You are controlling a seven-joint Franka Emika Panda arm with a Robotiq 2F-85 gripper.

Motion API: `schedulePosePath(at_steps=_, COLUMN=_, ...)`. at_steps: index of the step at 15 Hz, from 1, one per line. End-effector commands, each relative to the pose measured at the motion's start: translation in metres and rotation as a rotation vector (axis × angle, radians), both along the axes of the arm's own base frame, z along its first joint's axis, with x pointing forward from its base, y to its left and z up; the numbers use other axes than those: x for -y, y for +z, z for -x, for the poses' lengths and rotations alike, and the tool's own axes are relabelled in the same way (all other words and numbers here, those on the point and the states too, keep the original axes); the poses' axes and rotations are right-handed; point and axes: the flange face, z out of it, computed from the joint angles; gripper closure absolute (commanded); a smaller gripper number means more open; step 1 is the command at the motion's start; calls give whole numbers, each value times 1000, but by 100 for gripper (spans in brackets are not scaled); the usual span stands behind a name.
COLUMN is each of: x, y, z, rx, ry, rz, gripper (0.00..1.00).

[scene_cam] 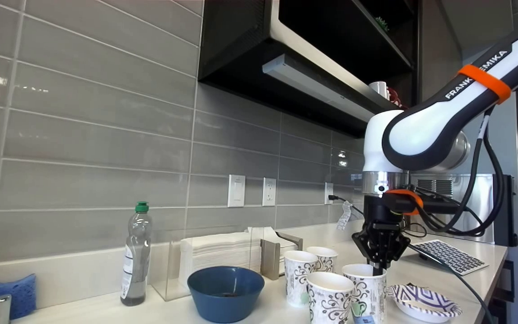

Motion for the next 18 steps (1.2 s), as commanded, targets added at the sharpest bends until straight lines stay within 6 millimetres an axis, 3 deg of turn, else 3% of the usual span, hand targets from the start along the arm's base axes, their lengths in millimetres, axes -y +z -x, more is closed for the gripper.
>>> schedulePosePath(at_steps=1, x=8, y=22, z=17, rx=16, ry=-28, rz=39, gripper=99)
schedulePosePath(at_steps=3, x=10, y=41, z=24, rx=20, ry=-23, rz=72, gripper=99)
schedulePosePath(at_steps=4, x=9, y=21, z=8, rx=6, ry=-10, rz=27, gripper=97)
schedulePosePath(at_steps=7, x=10, y=40, z=16, rx=20, ry=-10, rz=44, gripper=97)
schedulePosePath(at_steps=10, x=9, y=42, z=17, rx=21, ry=-9, rz=45, gripper=99)
schedulePosePath(at_steps=18, x=12, y=99, z=1, rx=93, ry=27, rz=112, gripper=99)
